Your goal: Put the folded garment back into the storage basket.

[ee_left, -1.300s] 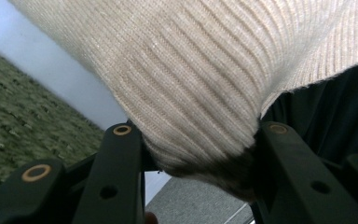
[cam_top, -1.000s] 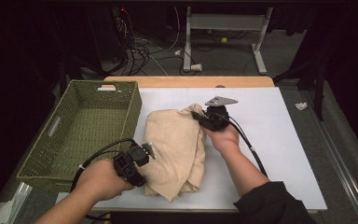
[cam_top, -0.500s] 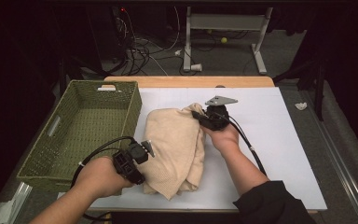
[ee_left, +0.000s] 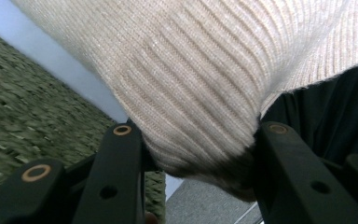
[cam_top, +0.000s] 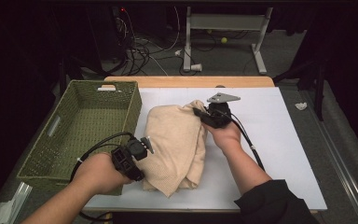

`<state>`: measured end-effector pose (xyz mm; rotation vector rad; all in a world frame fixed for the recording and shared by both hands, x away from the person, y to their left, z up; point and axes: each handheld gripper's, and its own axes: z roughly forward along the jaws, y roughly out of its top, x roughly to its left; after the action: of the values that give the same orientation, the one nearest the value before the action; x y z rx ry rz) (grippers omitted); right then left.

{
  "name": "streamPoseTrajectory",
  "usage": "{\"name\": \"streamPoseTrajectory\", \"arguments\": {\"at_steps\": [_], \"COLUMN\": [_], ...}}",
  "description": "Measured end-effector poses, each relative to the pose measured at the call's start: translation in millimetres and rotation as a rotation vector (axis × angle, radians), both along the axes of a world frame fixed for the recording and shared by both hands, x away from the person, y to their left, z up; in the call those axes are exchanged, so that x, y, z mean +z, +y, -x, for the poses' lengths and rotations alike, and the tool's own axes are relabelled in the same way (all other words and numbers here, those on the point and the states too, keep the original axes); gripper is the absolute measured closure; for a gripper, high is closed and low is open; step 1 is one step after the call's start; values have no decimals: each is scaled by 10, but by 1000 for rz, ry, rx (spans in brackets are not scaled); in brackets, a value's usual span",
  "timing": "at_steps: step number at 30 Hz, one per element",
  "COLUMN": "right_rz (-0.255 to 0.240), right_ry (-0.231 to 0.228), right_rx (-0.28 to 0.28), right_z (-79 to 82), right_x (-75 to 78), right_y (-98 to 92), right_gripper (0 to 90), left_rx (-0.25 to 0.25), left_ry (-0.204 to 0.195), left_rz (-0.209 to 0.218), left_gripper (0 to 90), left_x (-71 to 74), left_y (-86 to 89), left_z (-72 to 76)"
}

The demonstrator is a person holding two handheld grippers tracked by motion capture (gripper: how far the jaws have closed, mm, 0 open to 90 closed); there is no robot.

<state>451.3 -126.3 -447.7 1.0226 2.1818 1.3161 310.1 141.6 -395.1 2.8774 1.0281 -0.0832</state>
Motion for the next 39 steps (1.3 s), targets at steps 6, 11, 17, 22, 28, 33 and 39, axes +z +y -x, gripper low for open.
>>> {"name": "streamPoseTrajectory", "arguments": {"at_steps": [6,11,17,22,28,33,39], "right_rz": [-10,-20,-26,-29,-34,-34,-34], "right_ry": [-21,-32,-40,-49,-53,-59,-73], "right_rx": [-3,-3,-3,-2,0,4,14], "right_z": [-2,-11,-39,-47,-61,-70,-69], "right_x": [94,167,249,306,343,409,500], "right_y": [6,15,33,54,75,121,180], "right_gripper": [765,765,765,765,764,765,764], "left_rx": [-3,-12,-15,-21,-19,-14,-13], "left_ry": [-8,-14,-13,-9,-14,-22,-24], "left_rz": [-4,-9,-12,-27,-28,-29,-31], "left_gripper": [619,619,619,619,619,619,619], "left_x": [88,156,209,266,330,371,431], "left_y": [21,29,43,51,85,121,171], "left_z": [-24,-39,-74,-99,-103,-96,-91]}}
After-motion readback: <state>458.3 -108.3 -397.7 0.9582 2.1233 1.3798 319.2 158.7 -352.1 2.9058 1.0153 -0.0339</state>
